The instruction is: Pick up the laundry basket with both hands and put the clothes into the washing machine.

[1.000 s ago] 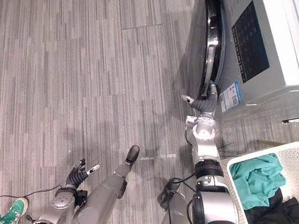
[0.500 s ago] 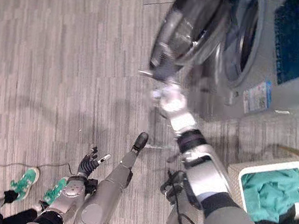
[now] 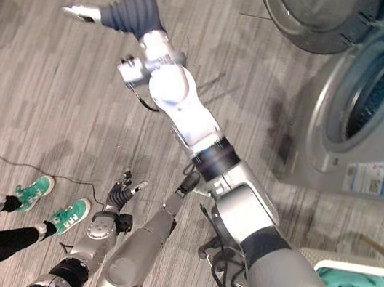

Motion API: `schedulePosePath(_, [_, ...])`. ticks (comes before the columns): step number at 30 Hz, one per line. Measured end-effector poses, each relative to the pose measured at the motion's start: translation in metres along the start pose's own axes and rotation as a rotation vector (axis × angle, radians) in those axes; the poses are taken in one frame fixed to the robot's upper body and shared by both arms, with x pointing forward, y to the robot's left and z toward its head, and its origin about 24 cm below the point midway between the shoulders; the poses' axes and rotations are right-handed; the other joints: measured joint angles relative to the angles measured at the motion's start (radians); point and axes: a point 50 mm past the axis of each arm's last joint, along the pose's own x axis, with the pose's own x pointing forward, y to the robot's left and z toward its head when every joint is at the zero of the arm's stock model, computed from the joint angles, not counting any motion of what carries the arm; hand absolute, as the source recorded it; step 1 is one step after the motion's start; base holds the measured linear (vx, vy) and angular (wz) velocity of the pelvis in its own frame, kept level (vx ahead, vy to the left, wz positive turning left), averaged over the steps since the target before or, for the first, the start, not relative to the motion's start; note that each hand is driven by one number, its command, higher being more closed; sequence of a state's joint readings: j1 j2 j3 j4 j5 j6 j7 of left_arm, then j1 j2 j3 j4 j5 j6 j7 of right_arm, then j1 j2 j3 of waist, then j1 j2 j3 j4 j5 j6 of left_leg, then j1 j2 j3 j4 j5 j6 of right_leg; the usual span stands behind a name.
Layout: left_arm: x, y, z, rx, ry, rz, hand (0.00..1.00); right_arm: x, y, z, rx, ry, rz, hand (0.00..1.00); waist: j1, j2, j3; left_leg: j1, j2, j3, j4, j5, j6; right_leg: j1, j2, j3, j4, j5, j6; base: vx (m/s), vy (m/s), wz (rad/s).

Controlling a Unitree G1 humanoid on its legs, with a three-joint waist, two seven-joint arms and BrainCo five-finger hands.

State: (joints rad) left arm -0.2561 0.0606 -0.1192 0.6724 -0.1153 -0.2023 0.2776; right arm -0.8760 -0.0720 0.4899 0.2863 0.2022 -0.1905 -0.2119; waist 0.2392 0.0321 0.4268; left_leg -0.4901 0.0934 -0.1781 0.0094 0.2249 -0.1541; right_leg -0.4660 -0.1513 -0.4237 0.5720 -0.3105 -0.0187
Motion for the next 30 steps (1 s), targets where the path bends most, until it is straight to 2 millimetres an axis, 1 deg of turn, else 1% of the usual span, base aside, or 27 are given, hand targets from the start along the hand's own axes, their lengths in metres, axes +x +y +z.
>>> schedulePosePath(1, [0.011,0.0,0.019,0.029,-0.06,-0.002,0.0,-0.023,-0.009,-0.021,-0.017,0.078,-0.033,0.0,-0.029,-0.014,0.008,0.006,0.011,0.028,-0.006,0.003,0.004,-0.008,0.014,0.029,-0.016,0.022,0.001,-0.11,0.043,-0.82])
schedulePosePath(2, [0.02,-0.001,0.036,0.057,-0.115,-0.008,0.0,-0.039,-0.018,-0.035,-0.024,0.133,-0.067,0.0,-0.048,-0.022,0.013,0.006,0.011,0.048,-0.007,0.004,0.006,-0.018,0.018,0.046,-0.022,0.033,0.0,-0.13,0.051,-0.84])
schedulePosePath(3, [0.034,0.0,0.07,0.122,-0.217,-0.001,0.0,-0.066,-0.033,-0.054,-0.044,0.221,-0.132,0.0,-0.093,-0.037,0.021,0.006,0.021,0.076,-0.012,0.007,0.01,-0.035,0.03,0.081,-0.036,0.056,0.004,-0.1,0.048,-0.61])
schedulePosePath(4, [0.037,0.001,0.076,0.134,-0.235,0.001,0.0,-0.071,-0.036,-0.057,-0.047,0.235,-0.146,0.0,-0.098,-0.04,0.022,0.006,0.024,0.081,-0.013,0.007,0.01,-0.038,0.032,0.087,-0.04,0.061,0.004,-0.08,0.04,-0.72])
schedulePosePath(5, [0.047,0.005,0.107,0.185,-0.321,0.026,0.0,-0.09,-0.047,-0.067,-0.053,0.293,-0.204,0.0,-0.12,-0.054,0.028,0.007,0.027,0.109,-0.016,0.007,0.011,-0.051,0.041,0.113,-0.051,0.08,0.005,-0.07,0.045,-0.78])
schedulePosePath(6, [0.059,0.016,0.147,0.241,-0.424,0.077,0.0,-0.111,-0.057,-0.077,-0.047,0.352,-0.26,0.0,-0.147,-0.075,0.035,0.01,0.033,0.145,-0.021,0.007,0.011,-0.071,0.05,0.148,-0.057,0.098,0.008,-0.06,0.035,-0.81])
schedulePosePath(7, [0.063,0.023,0.162,0.263,-0.454,0.105,0.0,-0.118,-0.06,-0.08,-0.045,0.371,-0.277,0.0,-0.157,-0.081,0.037,0.011,0.035,0.157,-0.024,0.01,0.015,-0.079,0.053,0.16,-0.058,0.104,0.007,-0.05,0.007,-0.61])
schedulePosePath(8, [0.069,0.035,0.183,0.296,-0.488,0.154,0.0,-0.127,-0.063,-0.083,-0.042,0.395,-0.299,0.0,-0.179,-0.086,0.038,0.011,0.04,0.168,-0.032,0.015,0.021,-0.087,0.061,0.172,-0.065,0.113,0.007,-0.04,-0.02,-0.53])
schedulePosePath(9, [0.073,0.055,0.208,0.335,-0.524,0.225,0.0,-0.135,-0.066,-0.086,-0.04,0.415,-0.313,0.0,-0.199,-0.103,0.042,0.011,0.049,0.194,-0.036,0.015,0.021,-0.098,0.073,0.193,-0.078,0.129,0.006,-0.04,-0.024,-0.52])
schedulePosePath(10, [0.075,0.066,0.219,0.352,-0.534,0.263,0.0,-0.138,-0.067,-0.086,-0.038,0.42,-0.314,0.0,-0.21,-0.109,0.045,0.011,0.053,0.203,-0.037,0.015,0.021,-0.102,0.08,0.204,-0.084,0.135,0.005,-0.03,-0.031,-0.56])
schedulePosePath(11, [0.076,0.086,0.238,0.379,-0.544,0.337,0.0,-0.143,-0.068,-0.085,-0.032,0.418,-0.329,0.0,-0.234,-0.121,0.05,0.01,0.059,0.219,-0.038,0.015,0.022,-0.111,0.087,0.217,-0.092,0.143,0.005,-0.01,-0.034,-0.46])
schedulePosePath(12, [0.075,0.103,0.255,0.399,-0.558,0.396,0.0,-0.147,-0.068,-0.081,-0.016,0.393,-0.335,0.0,-0.25,-0.135,0.055,0.005,0.065,0.236,-0.04,0.015,0.022,-0.123,0.098,0.234,-0.1,0.153,0.006,-0.01,-0.032,-0.44])
schedulePosePath(14, [0.071,0.123,0.271,0.418,-0.574,0.464,0.0,-0.152,-0.064,-0.073,0.012,0.352,-0.333,0.0,-0.267,-0.144,0.056,-0.011,0.075,0.252,-0.04,0.013,0.024,-0.141,0.109,0.246,-0.118,0.167,0.004,0.02,-0.016,-0.33])
schedulePosePath(16, [0.068,0.127,0.282,0.416,-0.588,0.485,0.0,-0.158,-0.062,-0.065,0.024,0.318,-0.328,0.0,-0.278,-0.145,0.056,-0.03,0.08,0.262,-0.04,0.013,0.025,-0.16,0.115,0.252,-0.124,0.175,0.006,0.07,-0.017,-0.18])
schedulePosePath(18, [0.068,0.125,0.288,0.41,-0.59,0.486,0.0,-0.161,-0.059,-0.054,0.035,0.277,-0.324,0.0,-0.281,-0.145,0.057,-0.042,0.081,0.267,-0.04,0.013,0.025,-0.172,0.116,0.254,-0.124,0.177,0.007,0.08,-0.021,-0.06])
schedulePosePath(19, [0.067,0.125,0.291,0.399,-0.595,0.492,0.0,-0.162,-0.057,-0.045,0.042,0.24,-0.324,0.0,-0.282,-0.145,0.057,-0.046,0.082,0.27,-0.04,0.012,0.025,-0.175,0.117,0.253,-0.128,0.177,0.007,0.07,-0.029,-0.03])
schedulePosePath(20, [0.066,0.129,0.293,0.383,-0.594,0.508,0.0,-0.164,-0.056,-0.034,0.056,0.196,-0.327,0.0,-0.282,-0.145,0.057,-0.052,0.085,0.274,-0.04,0.012,0.025,-0.178,0.12,0.254,-0.136,0.181,0.007,0.07,-0.03,-0.05])
schedulePosePath(22, [0.064,0.138,0.296,0.331,-0.582,0.541,0.0,-0.167,-0.056,-0.02,0.077,0.136,-0.335,0.0,-0.278,-0.147,0.057,-0.062,0.097,0.291,-0.04,0.008,0.03,-0.18,0.132,0.258,-0.16,0.196,0.007,0.06,-0.026,-0.15])
schedulePosePath(23, [0.062,0.143,0.298,0.307,-0.581,0.555,0.0,-0.169,-0.058,-0.011,0.076,0.102,-0.348,0.0,-0.278,-0.154,0.061,-0.068,0.099,0.296,-0.04,0.007,0.03,-0.183,0.134,0.26,-0.17,0.2,0.007,0.05,-0.019,-0.15])
schedulePosePath(26, [0.062,0.146,0.299,0.285,-0.568,0.552,0.0,-0.178,-0.064,0.001,0.06,0.068,-0.392,0.0,-0.276,-0.154,0.061,-0.091,0.102,0.296,-0.037,0.006,0.032,-0.198,0.135,0.26,-0.177,0.205,0.009,0.05,-0.018,-0.02])
schedulePosePath(27, [0.06,0.152,0.299,0.25,-0.562,0.568,0.0,-0.181,-0.068,0.005,0.05,0.06,-0.414,0.0,-0.273,-0.155,0.061,-0.098,0.106,0.301,-0.03,0.001,0.038,-0.201,0.135,0.261,-0.18,0.208,0.01,0.04,-0.023,-0.03])
schedulePosePath(29, [0.059,0.156,0.3,0.215,-0.563,0.581,0.0,-0.184,-0.071,0.007,0.041,0.057,-0.437,0.0,-0.263,-0.155,0.062,-0.098,0.107,0.312,-0.027,0.001,0.038,-0.201,0.137,0.266,-0.187,0.212,0.009,0.03,-0.021,-0.1])
schedulePosePath(30, [0.058,0.154,0.303,0.209,-0.575,0.561,0.0,-0.188,-0.075,0.01,0.03,0.053,-0.468,0.0,-0.252,-0.155,0.062,-0.1,0.111,0.321,-0.022,-0.002,0.042,-0.2,0.141,0.269,-0.193,0.216,0.007,0.02,-0.023,-0.1])
